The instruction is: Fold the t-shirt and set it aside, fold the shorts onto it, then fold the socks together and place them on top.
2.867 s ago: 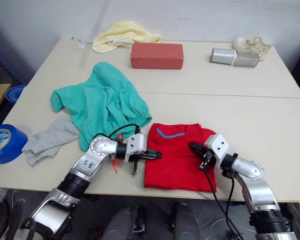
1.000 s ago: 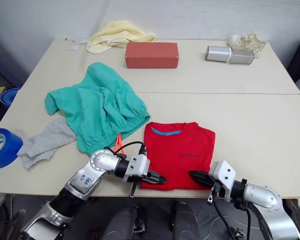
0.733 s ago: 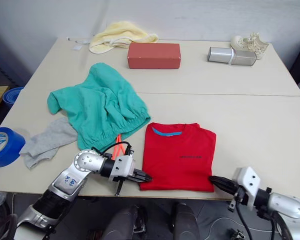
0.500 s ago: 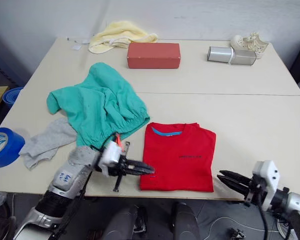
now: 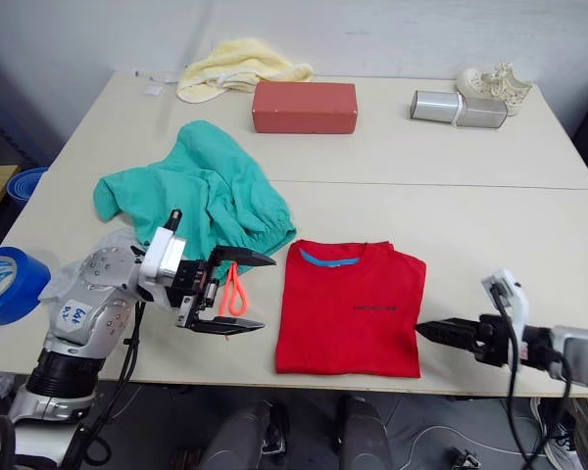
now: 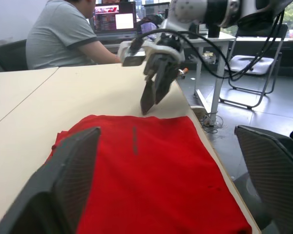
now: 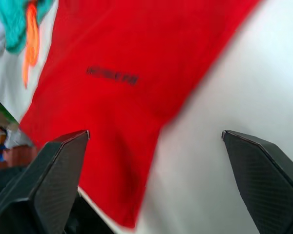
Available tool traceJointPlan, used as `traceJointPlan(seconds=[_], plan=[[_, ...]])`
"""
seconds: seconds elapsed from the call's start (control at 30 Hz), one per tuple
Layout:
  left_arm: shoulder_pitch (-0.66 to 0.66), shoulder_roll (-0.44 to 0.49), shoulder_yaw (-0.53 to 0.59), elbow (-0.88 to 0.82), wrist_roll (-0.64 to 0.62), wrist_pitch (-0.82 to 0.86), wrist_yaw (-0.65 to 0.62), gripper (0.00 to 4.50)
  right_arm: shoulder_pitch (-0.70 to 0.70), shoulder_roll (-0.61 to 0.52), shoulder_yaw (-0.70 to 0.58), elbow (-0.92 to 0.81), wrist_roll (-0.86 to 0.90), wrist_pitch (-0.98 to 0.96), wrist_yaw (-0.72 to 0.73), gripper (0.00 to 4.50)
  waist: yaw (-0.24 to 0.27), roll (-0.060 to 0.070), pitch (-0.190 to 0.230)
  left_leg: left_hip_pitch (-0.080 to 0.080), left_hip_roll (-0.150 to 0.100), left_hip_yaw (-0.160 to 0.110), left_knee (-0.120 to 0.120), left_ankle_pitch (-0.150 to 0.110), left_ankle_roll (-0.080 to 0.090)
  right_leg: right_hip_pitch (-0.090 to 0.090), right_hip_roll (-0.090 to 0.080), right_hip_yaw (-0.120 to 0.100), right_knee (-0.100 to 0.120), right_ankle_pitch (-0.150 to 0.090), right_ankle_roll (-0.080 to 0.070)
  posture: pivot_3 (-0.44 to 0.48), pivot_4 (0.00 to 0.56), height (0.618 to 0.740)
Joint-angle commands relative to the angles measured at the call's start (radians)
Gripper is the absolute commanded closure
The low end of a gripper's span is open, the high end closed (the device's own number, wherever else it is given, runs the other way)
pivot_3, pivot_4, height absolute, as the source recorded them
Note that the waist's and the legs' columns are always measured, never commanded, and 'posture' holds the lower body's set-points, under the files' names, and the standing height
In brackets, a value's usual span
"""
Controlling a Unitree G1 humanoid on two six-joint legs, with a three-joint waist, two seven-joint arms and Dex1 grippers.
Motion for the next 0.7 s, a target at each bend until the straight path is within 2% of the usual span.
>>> traceJointPlan(seconds=[0.03,0.27,0.3,0.37,0.47,0.6,0.7], plan=[[0.012,0.011,0.017,-0.066,-0.034,0.013,-0.010,0.02,-0.047,0.052,0.078,0.008,-0.033,0.050,-0.043,0.00,-0.004,-0.003,-0.002,0.000,0.000,0.000,0.000,0.000,0.000,0.000,0.000,0.000,0.000,0.000,0.000,0.000,0.150,0.740],[0.038,0.024,0.035,-0.094,-0.021,0.006,0.002,0.02,-0.155,0.115,0.230,-0.016,-0.080,0.120,-0.034,0.00,-0.030,-0.010,-0.005,0.002,0.001,0.000,-0.002,-0.001,-0.004,0.001,0.001,0.000,0.000,0.000,0.000,0.000,0.150,0.740],[0.039,0.025,0.038,-0.092,-0.017,0.004,0.007,0.00,-0.167,0.131,0.251,-0.021,-0.088,0.128,-0.034,0.39,-0.032,-0.010,-0.005,0.002,0.002,0.000,-0.002,-0.001,-0.005,0.001,0.002,0.000,0.000,0.000,0.000,0.000,0.150,0.740],[0.052,0.030,0.040,-0.098,-0.016,0.003,0.010,0.00,-0.191,0.168,0.273,-0.027,-0.101,0.138,-0.045,0.79,-0.038,-0.010,-0.005,0.003,0.002,0.000,-0.002,-0.001,-0.006,0.001,0.002,0.000,0.001,0.000,0.000,0.000,0.150,0.740],[0.060,0.032,0.034,-0.104,-0.013,0.004,0.013,0.00,-0.212,0.207,0.274,-0.012,-0.143,0.129,-0.074,1.89,-0.043,-0.010,-0.005,0.002,0.002,0.000,-0.003,0.000,-0.006,0.001,0.002,0.000,0.001,-0.001,-0.001,0.000,0.150,0.740],[0.055,0.028,0.029,-0.102,-0.008,0.003,0.017,0.00,-0.204,0.190,0.247,-0.003,-0.192,0.089,-0.064,3.30,-0.043,-0.010,-0.005,0.002,0.002,0.000,-0.003,-0.001,-0.006,0.001,0.002,0.000,0.000,-0.001,-0.001,0.000,0.150,0.740],[0.057,0.024,0.026,-0.093,-0.002,-0.004,0.015,0.00,-0.176,0.159,0.172,-0.011,-0.196,0.069,-0.053,4.33,-0.041,-0.010,-0.005,0.002,0.002,0.000,-0.003,-0.002,-0.009,0.000,0.002,0.000,0.000,-0.001,-0.001,0.000,0.150,0.740]])
